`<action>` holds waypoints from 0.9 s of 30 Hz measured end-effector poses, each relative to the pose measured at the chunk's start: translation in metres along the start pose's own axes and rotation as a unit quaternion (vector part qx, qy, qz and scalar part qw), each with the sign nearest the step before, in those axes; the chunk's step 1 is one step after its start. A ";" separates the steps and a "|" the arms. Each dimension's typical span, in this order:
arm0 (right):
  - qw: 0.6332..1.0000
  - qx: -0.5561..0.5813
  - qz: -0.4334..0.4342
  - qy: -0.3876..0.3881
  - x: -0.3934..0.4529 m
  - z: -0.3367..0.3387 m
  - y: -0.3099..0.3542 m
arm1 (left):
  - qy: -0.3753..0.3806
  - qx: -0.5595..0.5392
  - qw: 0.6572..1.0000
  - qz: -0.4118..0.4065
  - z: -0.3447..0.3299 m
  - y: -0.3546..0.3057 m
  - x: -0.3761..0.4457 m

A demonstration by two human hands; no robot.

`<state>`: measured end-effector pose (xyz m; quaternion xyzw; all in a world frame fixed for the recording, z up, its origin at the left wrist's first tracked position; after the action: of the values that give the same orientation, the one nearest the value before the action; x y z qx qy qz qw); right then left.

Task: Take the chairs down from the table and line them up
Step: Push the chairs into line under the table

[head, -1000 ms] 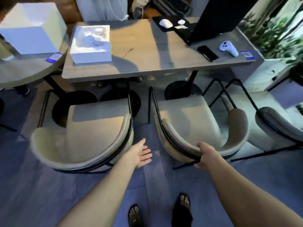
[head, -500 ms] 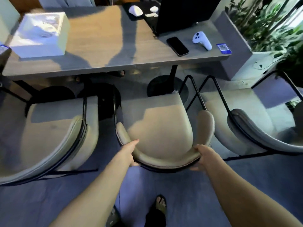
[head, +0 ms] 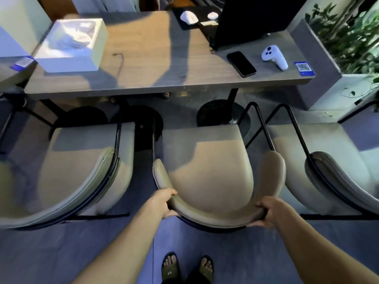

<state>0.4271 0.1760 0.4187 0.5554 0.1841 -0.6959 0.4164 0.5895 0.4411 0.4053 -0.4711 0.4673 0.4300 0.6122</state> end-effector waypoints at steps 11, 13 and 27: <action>0.999 0.005 0.018 0.051 -0.025 -0.078 0.016 | -0.008 -0.029 0.999 -0.028 0.063 -0.039 0.014; 0.998 0.001 0.027 0.059 -0.026 -0.093 0.023 | -0.003 -0.035 0.999 -0.032 0.073 -0.048 0.017; 0.999 0.007 0.012 0.046 -0.033 -0.133 0.035 | 0.006 -0.030 0.998 -0.054 0.098 -0.081 0.025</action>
<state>0.5378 0.2633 0.4147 0.5920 0.1914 -0.6655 0.4123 0.6888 0.5245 0.4072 -0.5157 0.4320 0.4076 0.6175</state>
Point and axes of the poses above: each hand's wrist, its own x-axis towards the middle knuckle, its own z-axis out of the back of the hand, y = z × x, the point moved 10 cm from there along x, towards the middle knuckle, and after that the axes turned 2 degrees about z, right-handed, at the moved point
